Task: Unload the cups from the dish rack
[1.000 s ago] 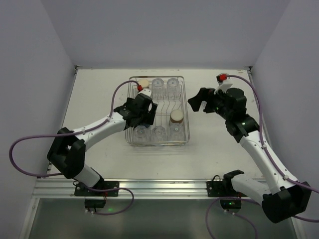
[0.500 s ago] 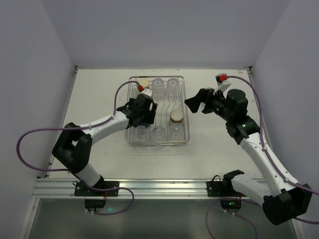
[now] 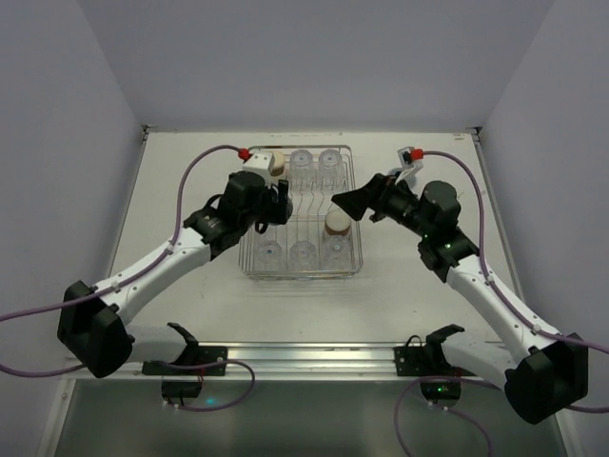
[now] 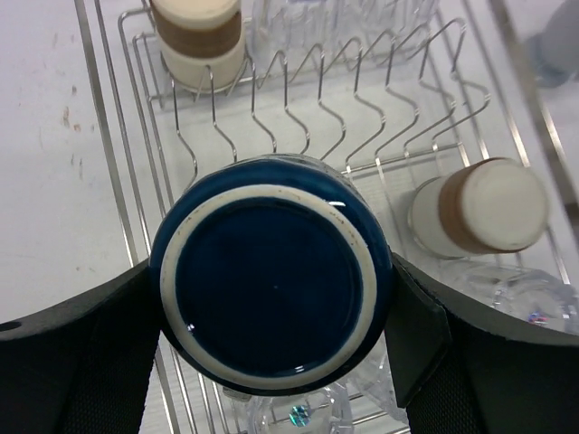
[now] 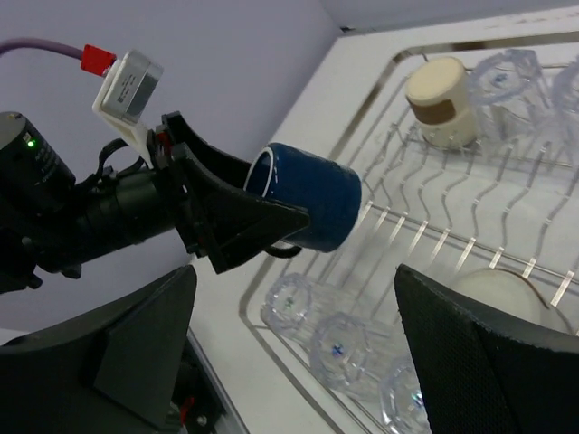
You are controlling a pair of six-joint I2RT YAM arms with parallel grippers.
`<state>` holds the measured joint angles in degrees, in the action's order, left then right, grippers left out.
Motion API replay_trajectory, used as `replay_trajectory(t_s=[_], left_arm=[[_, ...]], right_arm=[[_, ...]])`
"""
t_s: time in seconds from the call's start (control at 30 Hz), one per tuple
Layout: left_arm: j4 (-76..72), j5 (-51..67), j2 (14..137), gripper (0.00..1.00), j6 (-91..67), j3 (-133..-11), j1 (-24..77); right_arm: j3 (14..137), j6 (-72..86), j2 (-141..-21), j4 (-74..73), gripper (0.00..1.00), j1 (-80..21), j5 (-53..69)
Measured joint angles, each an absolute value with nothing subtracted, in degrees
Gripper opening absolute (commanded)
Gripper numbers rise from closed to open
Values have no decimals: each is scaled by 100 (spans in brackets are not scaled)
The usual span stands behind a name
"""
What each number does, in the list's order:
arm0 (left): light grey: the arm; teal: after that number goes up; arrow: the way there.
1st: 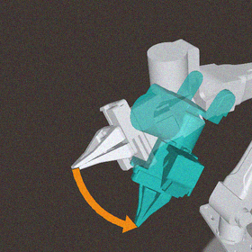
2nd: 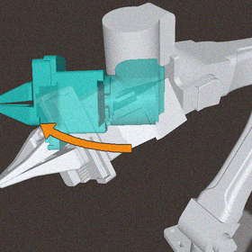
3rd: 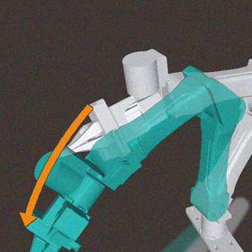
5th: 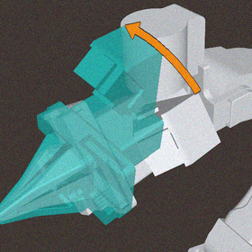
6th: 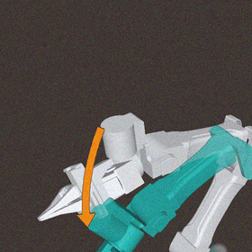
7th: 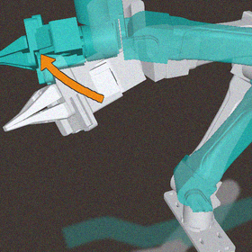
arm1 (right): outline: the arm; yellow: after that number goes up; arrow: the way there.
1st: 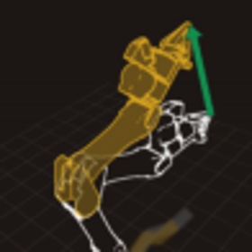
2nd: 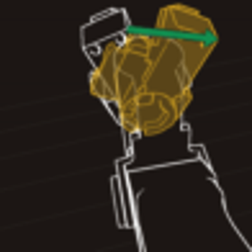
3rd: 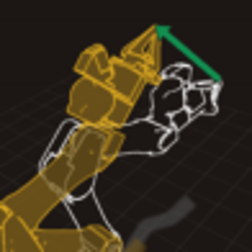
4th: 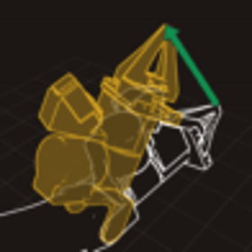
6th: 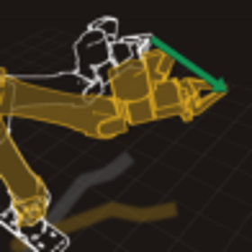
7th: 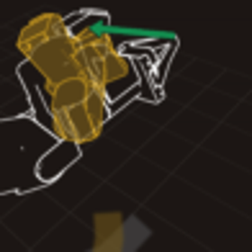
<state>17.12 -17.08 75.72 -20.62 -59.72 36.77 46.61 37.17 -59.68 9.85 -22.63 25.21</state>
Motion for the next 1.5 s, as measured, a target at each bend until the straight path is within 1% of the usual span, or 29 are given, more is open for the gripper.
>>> replay_trajectory(t_s=[0.17, 0.23, 0.37, 0.4, 0.53, 0.6, 0.7, 0.77, 0.9, 1.03, 1.17, 1.2, 1.27, 1.3, 1.33, 1.37, 1.4, 1.47, 1.5], left_arm=[[1448, -1232, 6917, 24, -2292, -5964, 3673], [1177, -895, 6707, 22, -2464, -5911, 3669], [464, -217, 6379, 21, -2864, -5601, 3667], [294, -54, 6307, 20, -2976, -5498, 3664], [-226, 447, 6176, 19, -3409, -5205, 3664], [-499, 657, 6165, 19, -3684, -5081, 3664], [-845, 928, 6163, 19, -4014, -4925, 3664], [-1083, 1076, 6163, 19, -4228, -4829, 3664], [-1584, 1249, 6158, 19, -4578, -4613, 3664], [-2082, 1269, 6090, 19, -4976, -4230, 3638], [-2541, 1284, 6001, 19, -5332, -3938, 3640], [-2657, 1286, 5999, 19, -5413, -3887, 3640], [-2847, 1288, 5999, 19, -5551, -3809, 3640], [-2912, 1286, 5999, 24, -5599, -3780, 3638], [-2941, 1282, 5999, 29, -5649, -3771, 3638], [-2974, 1297, 5999, 36, -5778, -3769, 3638], [-3044, 1330, 5990, 54, -5916, -3769, 3638], [-3105, 1358, 5961, 74, -5951, -3780, 3645], [-3107, 1376, 5951, 89, -5946, -3793, 3649]], right_arm=[[4123, 4477, -5986, 2171, 88, -2438, 2718], [3944, 4759, -6042, 2552, 88, -2475, 2799], [3597, 5227, -6128, 3269, 84, -2502, 2821], [3518, 5352, -6152, 3422, 80, -2502, 2832], [3441, 5728, -6351, 3968, 71, -2517, 2993], [3439, 5865, -6451, 4226, 64, -2545, 3116], [3441, 6042, -6571, 4580, 62, -2598, 3306], [3450, 6158, -6700, 4864, 55, -2633, 3459], [3459, 6501, -7063, 5459, 48, -2716, 3750], [3463, 6836, -7371, 6045, 47, -2816, 3881], [3479, 7201, -7662, 6676, 48, -2867, 4014], [3492, 7282, -7725, 6805, 46, -2886, 4025], [3533, 7402, -7811, 6976, 32, -2910, 4073], [3562, 7467, -7837, 7065, 13, -2928, 4101], [3579, 7491, -7846, 7140, 4, -2943, 4110], [3588, 7570, -7841, 7260, 0, -2961, 4158], [3590, 7636, -7837, 7397, 0, -2971, 4160], [3590, 7701, -7795, 7572, 0, -2989, 4156], [3588, 7717, -7773, 7599, 0, -2991, 4154]])
